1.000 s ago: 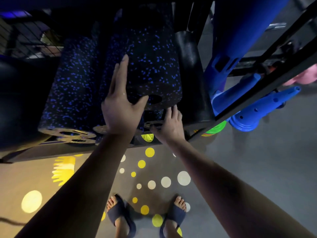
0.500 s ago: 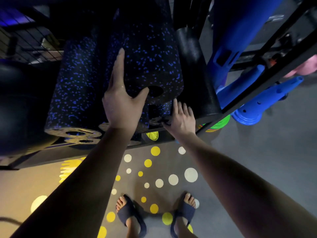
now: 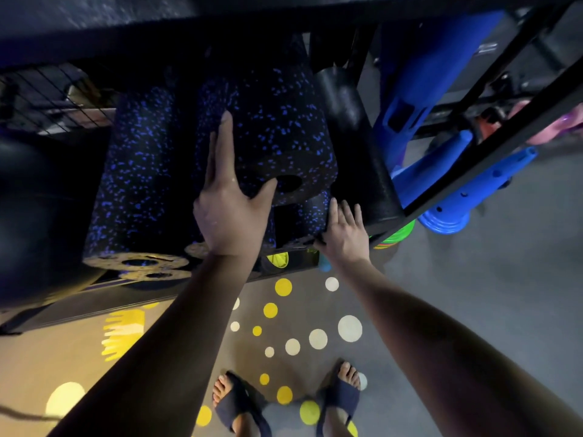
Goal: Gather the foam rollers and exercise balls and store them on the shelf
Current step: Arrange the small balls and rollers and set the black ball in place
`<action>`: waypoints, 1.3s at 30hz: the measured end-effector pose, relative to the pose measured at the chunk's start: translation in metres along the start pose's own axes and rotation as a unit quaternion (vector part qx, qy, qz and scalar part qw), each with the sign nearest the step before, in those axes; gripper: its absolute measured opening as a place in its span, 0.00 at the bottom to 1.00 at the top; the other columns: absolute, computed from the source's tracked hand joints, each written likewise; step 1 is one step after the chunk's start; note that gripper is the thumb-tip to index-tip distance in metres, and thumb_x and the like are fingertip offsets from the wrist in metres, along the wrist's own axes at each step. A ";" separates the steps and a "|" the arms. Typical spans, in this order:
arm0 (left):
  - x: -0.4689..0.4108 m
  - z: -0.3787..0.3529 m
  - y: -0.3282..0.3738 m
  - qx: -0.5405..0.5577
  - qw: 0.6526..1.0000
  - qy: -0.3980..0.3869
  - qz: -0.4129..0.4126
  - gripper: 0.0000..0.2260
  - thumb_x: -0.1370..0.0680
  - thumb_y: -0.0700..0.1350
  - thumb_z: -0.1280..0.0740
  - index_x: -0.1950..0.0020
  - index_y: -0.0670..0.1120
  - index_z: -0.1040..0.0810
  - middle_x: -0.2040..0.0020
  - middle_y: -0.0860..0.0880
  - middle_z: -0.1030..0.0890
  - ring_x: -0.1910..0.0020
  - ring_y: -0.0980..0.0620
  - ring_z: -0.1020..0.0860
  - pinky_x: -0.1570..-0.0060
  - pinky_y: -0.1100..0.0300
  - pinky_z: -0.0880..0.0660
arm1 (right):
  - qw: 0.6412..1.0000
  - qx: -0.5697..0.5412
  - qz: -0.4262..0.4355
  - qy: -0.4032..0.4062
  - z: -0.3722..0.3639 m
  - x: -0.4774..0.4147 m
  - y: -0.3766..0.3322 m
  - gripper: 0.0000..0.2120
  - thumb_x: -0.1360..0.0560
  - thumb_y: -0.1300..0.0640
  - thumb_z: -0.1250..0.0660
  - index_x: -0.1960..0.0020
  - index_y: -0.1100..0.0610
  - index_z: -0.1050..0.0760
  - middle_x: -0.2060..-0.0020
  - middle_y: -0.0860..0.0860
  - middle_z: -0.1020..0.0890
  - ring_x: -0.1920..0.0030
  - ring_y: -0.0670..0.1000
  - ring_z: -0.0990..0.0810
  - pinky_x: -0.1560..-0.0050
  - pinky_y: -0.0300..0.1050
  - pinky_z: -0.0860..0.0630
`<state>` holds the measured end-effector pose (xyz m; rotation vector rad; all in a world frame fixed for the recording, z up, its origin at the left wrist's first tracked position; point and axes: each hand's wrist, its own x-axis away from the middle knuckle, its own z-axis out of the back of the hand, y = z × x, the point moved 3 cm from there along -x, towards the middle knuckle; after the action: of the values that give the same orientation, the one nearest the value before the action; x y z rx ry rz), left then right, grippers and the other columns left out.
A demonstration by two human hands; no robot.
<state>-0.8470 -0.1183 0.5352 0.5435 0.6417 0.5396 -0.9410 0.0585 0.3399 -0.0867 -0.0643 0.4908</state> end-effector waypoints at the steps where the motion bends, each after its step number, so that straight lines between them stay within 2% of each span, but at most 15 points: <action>1: 0.000 -0.001 0.001 -0.003 1.000 -0.004 0.003 0.42 0.29 0.52 0.25 0.19 0.53 0.40 0.23 0.51 0.29 0.33 0.48 0.22 0.43 0.53 0.22 | 1.000 -0.013 0.005 0.004 0.000 0.001 0.001 0.51 0.31 0.40 0.25 0.22 0.68 0.41 0.29 0.62 0.26 0.24 0.61 0.33 0.21 0.59 0.45; 5: 0.006 -0.009 0.010 -0.055 0.998 -0.028 0.008 0.43 0.29 0.54 0.25 0.18 0.55 0.42 0.22 0.53 0.32 0.36 0.45 0.21 0.48 0.49 0.21 | 0.987 -0.149 0.011 -0.057 0.020 0.000 0.009 0.46 0.29 0.50 0.24 0.20 0.63 0.43 0.22 0.59 0.35 0.20 0.59 0.42 0.20 0.53 0.51; 7: 0.011 -0.019 0.019 -0.065 0.997 -0.049 -0.004 0.43 0.29 0.53 0.24 0.18 0.54 0.41 0.21 0.51 0.32 0.38 0.43 0.19 0.51 0.49 0.20 | 0.959 -0.282 -0.038 -0.017 0.049 0.008 0.020 0.34 0.27 0.61 0.30 0.23 0.60 0.34 0.24 0.56 0.31 0.22 0.55 0.35 0.22 0.43 0.45; 9: 0.019 -0.035 0.028 -0.077 0.994 -0.078 -0.010 0.44 0.30 0.53 0.23 0.18 0.54 0.40 0.21 0.47 0.32 0.41 0.40 0.18 0.55 0.48 0.19 | 0.902 -0.406 -0.131 0.069 0.080 0.018 0.040 0.27 0.27 0.66 0.38 0.28 0.57 0.25 0.32 0.51 0.21 0.31 0.47 0.24 0.27 0.39 0.34; 12: 0.037 -0.061 0.039 -0.085 0.988 -0.129 -0.023 0.45 0.31 0.54 0.22 0.18 0.54 0.41 0.21 0.46 0.33 0.46 0.37 0.16 0.58 0.48 0.19 | 0.825 -0.537 -0.153 0.088 0.116 0.023 0.058 0.22 0.24 0.64 0.42 0.32 0.55 0.21 0.38 0.48 0.17 0.36 0.45 0.21 0.30 0.46 0.27; 15: 0.052 -0.087 0.047 -0.120 0.974 -0.193 -0.009 0.46 0.28 0.61 0.26 0.17 0.54 0.48 0.20 0.47 0.34 0.45 0.38 0.17 0.55 0.47 0.20 | 0.783 -0.597 -0.158 0.077 0.128 0.020 0.071 0.19 0.18 0.55 0.39 0.28 0.57 0.26 0.37 0.44 0.18 0.33 0.42 0.23 0.27 0.45 0.30; 18: 0.065 -0.107 0.049 -0.200 0.946 -0.248 -0.058 0.51 0.28 0.66 0.29 0.16 0.49 0.54 0.24 0.44 0.31 0.38 0.44 0.20 0.51 0.50 0.21 | 0.812 -0.566 -0.141 0.028 0.124 0.021 0.080 0.37 0.26 0.33 0.31 0.24 0.51 0.33 0.32 0.42 0.22 0.31 0.40 0.26 0.25 0.49 0.32; 21: 0.069 -0.105 0.042 -0.163 0.943 -0.274 -0.090 0.47 0.25 0.60 0.28 0.16 0.47 0.52 0.22 0.44 0.32 0.26 0.47 0.30 0.37 0.51 0.26 | 0.873 -0.483 -0.062 -0.041 0.128 0.022 0.079 0.48 0.32 0.36 0.23 0.20 0.49 0.41 0.27 0.41 0.29 0.27 0.39 0.31 0.24 0.42 0.35; 23: 0.062 -0.087 0.036 -0.117 0.951 -0.228 -0.171 0.39 0.24 0.57 0.27 0.18 0.46 0.40 0.24 0.45 0.28 0.23 0.45 0.33 0.27 0.44 0.36 | 0.888 -0.456 -0.034 -0.049 0.133 0.018 0.076 0.50 0.31 0.36 0.23 0.18 0.48 0.45 0.22 0.43 0.36 0.21 0.41 0.41 0.21 0.44 0.41; 25: 0.056 -0.064 0.021 -0.142 0.949 -0.174 -0.221 0.35 0.24 0.61 0.30 0.21 0.49 0.34 0.24 0.46 0.29 0.22 0.43 0.35 0.23 0.37 0.43 | 0.899 -0.436 -0.020 -0.044 0.137 0.013 0.073 0.48 0.29 0.37 0.25 0.18 0.47 0.46 0.20 0.46 0.41 0.19 0.42 0.49 0.20 0.42 0.46; 28: 0.053 -0.035 -0.016 -0.175 0.952 -0.228 -0.103 0.46 0.33 0.75 0.34 0.19 0.57 0.41 0.17 0.45 0.44 0.19 0.37 0.46 0.24 0.34 0.49 | 0.910 -0.412 -0.016 -0.048 0.143 0.005 0.070 0.45 0.28 0.37 0.26 0.19 0.45 0.45 0.19 0.48 0.41 0.19 0.41 0.53 0.21 0.40 0.48; 31: 0.061 -0.026 -0.042 -0.148 0.935 -0.322 -0.026 0.52 0.36 0.67 0.24 0.19 0.67 0.51 0.17 0.50 0.62 0.20 0.31 0.52 0.26 0.31 0.42 | 0.910 -0.410 -0.008 -0.057 0.139 0.005 0.068 0.46 0.28 0.35 0.28 0.18 0.46 0.46 0.19 0.48 0.43 0.19 0.43 0.54 0.19 0.46 0.48; 35: 0.061 -0.027 -0.049 -0.135 0.948 -0.283 -0.051 0.49 0.27 0.41 0.23 0.20 0.67 0.51 0.17 0.48 0.62 0.19 0.33 0.50 0.31 0.35 0.30 | 0.939 -0.326 -0.019 0.104 0.127 0.023 0.061 0.41 0.24 0.35 0.32 0.21 0.56 0.39 0.21 0.58 0.39 0.20 0.55 0.43 0.21 0.51 0.45; 37: 0.062 -0.019 -0.056 -0.107 0.963 -0.242 -0.054 0.46 0.27 0.37 0.25 0.19 0.64 0.46 0.16 0.46 0.57 0.19 0.36 0.48 0.30 0.39 0.29 | 0.929 -0.283 -0.037 0.236 0.125 0.046 0.050 0.27 0.20 0.43 0.35 0.31 0.62 0.28 0.33 0.62 0.28 0.31 0.60 0.33 0.27 0.57 0.37; 39: 0.053 -0.001 -0.065 -0.061 0.980 -0.180 -0.059 0.42 0.28 0.36 0.25 0.20 0.59 0.38 0.16 0.44 0.49 0.19 0.39 0.44 0.26 0.42 0.34 | 0.912 -0.270 -0.063 0.302 0.115 0.069 0.032 0.16 0.18 0.49 0.37 0.45 0.64 0.26 0.47 0.62 0.26 0.44 0.60 0.30 0.38 0.60 0.33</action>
<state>-0.7928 -0.1325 0.4726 0.4685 0.2918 0.3542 -0.9051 0.1271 0.4544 -0.7707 0.4048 0.2883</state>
